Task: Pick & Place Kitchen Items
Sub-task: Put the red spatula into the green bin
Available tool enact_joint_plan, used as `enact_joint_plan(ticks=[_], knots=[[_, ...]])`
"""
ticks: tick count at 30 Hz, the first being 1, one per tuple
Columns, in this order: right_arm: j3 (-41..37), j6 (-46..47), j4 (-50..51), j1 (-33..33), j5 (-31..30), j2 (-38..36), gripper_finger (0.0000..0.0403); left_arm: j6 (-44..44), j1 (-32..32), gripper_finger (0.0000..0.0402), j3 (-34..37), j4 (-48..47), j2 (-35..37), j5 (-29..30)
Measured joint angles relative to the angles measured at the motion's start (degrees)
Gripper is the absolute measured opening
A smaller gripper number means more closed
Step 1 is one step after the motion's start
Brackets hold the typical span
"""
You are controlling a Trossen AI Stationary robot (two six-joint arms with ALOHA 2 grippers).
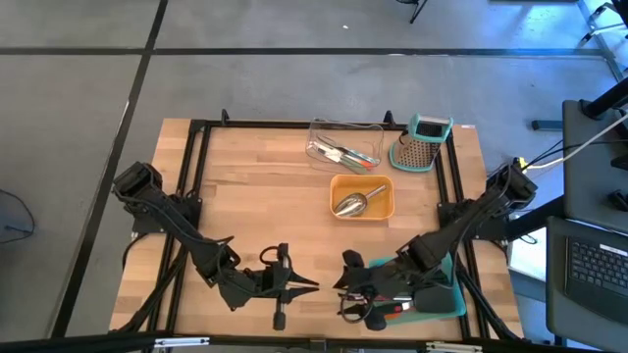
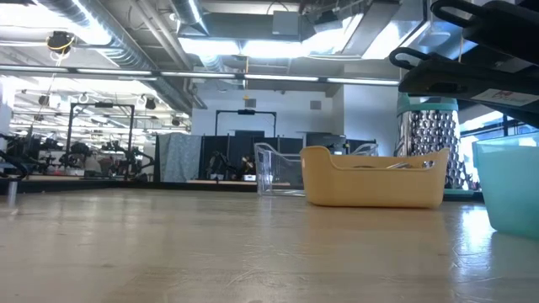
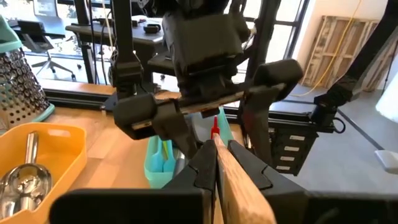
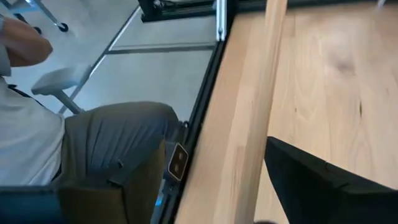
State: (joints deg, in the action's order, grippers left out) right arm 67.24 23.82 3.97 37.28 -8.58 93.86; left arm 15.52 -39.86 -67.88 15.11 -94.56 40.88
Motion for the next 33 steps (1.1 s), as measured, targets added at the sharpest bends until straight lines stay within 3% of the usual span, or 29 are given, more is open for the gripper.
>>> enact_joint_plan(ticks=[3,6,14,22,28,33], knots=[[0.0,1.4,0.6,0.0,0.0,0.4,0.0260,0.3,0.1,0.0012,0.0,-0.2,0.0,0.0],[0.0,2.4,0.7,-0.1,-0.1,0.4,0.0221,1.6,0.2,0.0012,0.0,-1.0,0.0,-0.2],[0.0,3.3,0.7,-2.1,-0.5,0.3,0.0025,5.3,0.6,0.0012,-0.1,-4.3,0.1,-0.5],[0.0,5.3,3.9,-3.3,-0.5,0.1,0.0016,4.7,0.7,0.0022,0.0,-5.4,0.0,-0.1],[0.2,6.0,6.6,-3.2,3.3,-0.6,0.0014,1.1,0.6,0.0092,0.0,-6.1,0.0,-4.1],[6.6,5.9,21.9,-0.9,0.0,-1.4,0.0014,1.3,-0.3,0.0149,0.0,-6.3,0.0,-4.7]])
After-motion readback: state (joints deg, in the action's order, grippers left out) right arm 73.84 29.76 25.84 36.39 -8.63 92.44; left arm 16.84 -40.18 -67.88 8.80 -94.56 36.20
